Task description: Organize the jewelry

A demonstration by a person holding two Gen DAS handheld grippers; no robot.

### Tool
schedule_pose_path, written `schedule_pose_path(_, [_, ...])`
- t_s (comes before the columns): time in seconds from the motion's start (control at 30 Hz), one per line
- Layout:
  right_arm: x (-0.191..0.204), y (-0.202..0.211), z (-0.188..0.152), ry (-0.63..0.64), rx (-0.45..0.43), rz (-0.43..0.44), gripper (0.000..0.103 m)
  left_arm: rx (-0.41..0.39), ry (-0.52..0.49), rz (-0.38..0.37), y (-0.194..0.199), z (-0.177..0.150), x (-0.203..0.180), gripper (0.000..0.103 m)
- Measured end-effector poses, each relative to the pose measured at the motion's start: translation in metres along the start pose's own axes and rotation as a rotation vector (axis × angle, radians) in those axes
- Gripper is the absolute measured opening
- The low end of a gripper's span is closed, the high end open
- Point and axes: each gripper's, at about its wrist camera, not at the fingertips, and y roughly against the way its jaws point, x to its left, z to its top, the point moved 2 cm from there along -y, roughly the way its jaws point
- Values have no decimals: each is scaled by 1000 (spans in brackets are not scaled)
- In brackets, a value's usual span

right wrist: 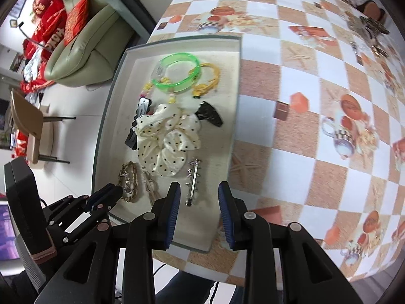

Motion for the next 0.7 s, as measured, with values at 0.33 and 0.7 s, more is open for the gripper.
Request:
schedule_pose_path(0.33, [-11, 16, -8, -24, 3, -15, 34, -32, -37, 22, 21, 0, -13, 103])
schedule_pose_path(0.7, [3, 38, -10, 48, 2, -18, 71, -44, 5, 74, 53, -1, -4, 103])
